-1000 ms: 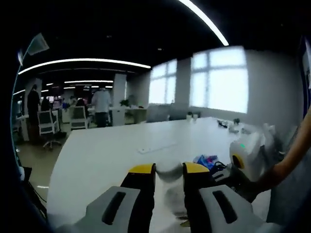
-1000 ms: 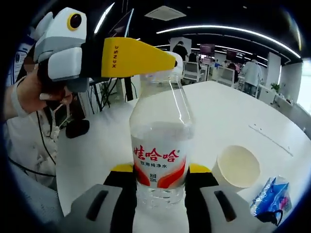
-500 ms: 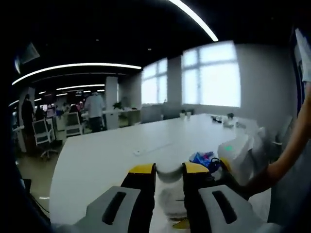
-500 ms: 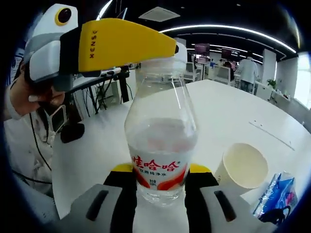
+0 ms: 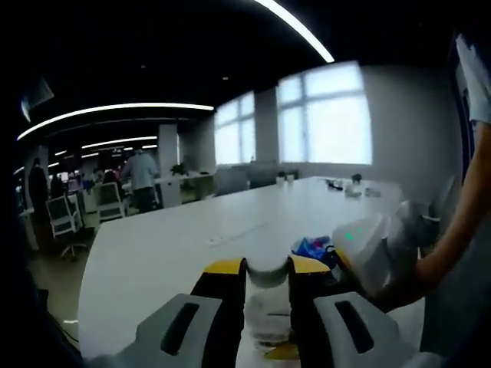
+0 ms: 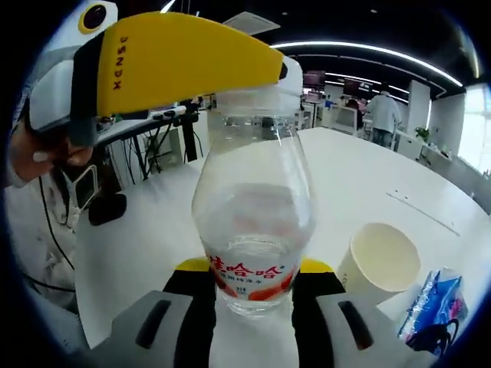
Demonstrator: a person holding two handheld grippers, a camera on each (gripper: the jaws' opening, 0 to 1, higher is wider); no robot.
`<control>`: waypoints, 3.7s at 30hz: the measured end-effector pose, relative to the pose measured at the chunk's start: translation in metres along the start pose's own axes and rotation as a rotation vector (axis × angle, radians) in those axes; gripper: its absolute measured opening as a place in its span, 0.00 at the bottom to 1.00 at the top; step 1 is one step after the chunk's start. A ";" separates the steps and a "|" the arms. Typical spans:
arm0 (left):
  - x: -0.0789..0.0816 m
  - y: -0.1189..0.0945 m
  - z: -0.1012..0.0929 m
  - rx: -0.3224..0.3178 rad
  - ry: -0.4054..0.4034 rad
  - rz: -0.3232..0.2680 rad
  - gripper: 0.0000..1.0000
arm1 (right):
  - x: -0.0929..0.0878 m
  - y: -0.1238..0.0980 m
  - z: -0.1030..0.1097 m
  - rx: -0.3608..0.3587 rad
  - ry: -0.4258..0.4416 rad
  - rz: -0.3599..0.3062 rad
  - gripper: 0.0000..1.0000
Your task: Arrange the tabletop items into an orderly group along one side of the table until the central work area is clear of visible clutter.
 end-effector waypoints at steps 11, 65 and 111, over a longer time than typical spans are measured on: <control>-0.005 -0.001 0.001 -0.006 0.009 0.007 0.18 | -0.002 0.002 0.001 -0.028 0.038 -0.020 0.35; -0.044 -0.011 0.006 0.050 -0.185 0.015 0.63 | -0.038 -0.045 0.002 0.334 -0.207 0.062 0.63; -0.079 -0.015 -0.025 -0.023 -0.202 0.084 0.68 | 0.007 -0.094 -0.048 0.615 -0.432 -0.001 0.67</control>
Point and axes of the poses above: the point that each gripper's makers call its tool centre point, and the gripper's own axes: y roughly forward along the fingers, z roughly to its left, x roughly out of its top, the point moved 5 cm from there along -y, roughly backward along the fingers, and after that the axes turned 15 degrees about z, right-handed, at the moved point
